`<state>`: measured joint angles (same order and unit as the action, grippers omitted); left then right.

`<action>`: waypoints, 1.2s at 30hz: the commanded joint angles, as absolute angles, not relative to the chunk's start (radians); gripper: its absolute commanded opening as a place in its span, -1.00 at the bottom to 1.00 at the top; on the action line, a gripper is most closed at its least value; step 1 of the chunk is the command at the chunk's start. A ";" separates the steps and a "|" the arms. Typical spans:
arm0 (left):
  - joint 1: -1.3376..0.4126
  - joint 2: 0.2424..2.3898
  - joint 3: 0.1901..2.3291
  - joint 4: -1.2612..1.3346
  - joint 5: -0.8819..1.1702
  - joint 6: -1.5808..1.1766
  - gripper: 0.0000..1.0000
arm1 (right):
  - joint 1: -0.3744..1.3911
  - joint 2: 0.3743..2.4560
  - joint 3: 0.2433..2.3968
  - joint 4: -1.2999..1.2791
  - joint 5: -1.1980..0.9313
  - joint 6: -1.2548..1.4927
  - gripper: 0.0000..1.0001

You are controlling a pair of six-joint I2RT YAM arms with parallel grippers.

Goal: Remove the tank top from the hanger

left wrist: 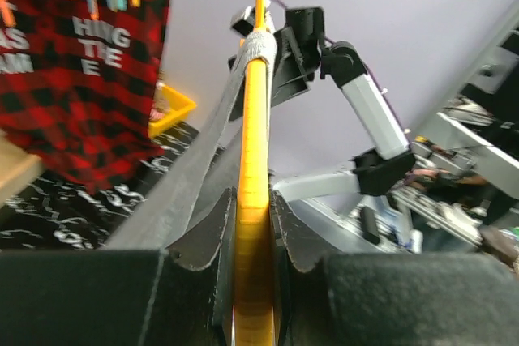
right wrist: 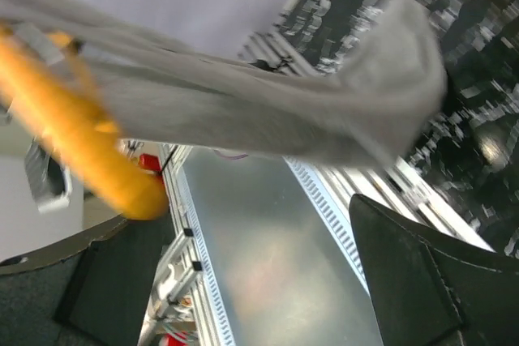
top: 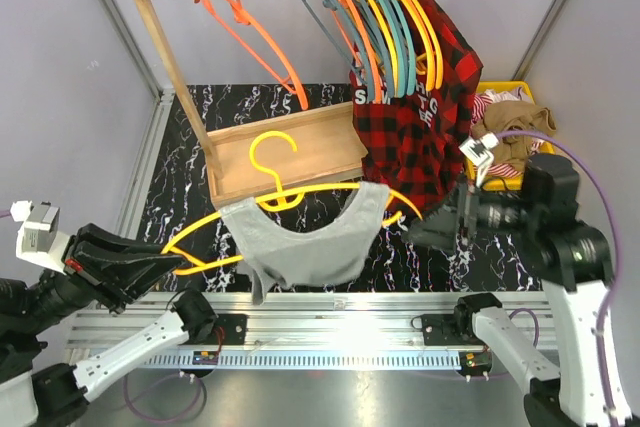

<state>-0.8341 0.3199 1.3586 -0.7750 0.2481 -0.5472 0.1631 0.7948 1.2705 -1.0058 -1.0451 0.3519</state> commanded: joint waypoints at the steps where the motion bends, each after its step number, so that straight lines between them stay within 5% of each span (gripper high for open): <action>1: -0.941 0.301 1.341 -0.644 0.154 -0.617 -1.00 | 0.186 0.739 1.361 -0.948 -1.235 0.365 1.00; 10: -0.953 0.400 1.305 -0.597 -0.092 -0.551 -1.00 | 0.192 0.718 1.273 -1.014 -1.008 0.314 0.99; 25: -0.953 0.489 1.203 -0.423 -0.041 -0.641 -1.00 | 0.192 0.514 0.845 -0.229 -0.644 0.615 0.99; 36: -0.953 0.526 1.180 -0.367 -0.014 -0.675 -1.00 | 0.204 0.635 0.759 0.050 -0.702 0.683 0.98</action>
<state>-0.9501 0.5201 1.1831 -0.5030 -0.0208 -0.6506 0.1905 0.6174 0.7517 -0.1299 -0.6754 0.6411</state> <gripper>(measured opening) 0.178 0.993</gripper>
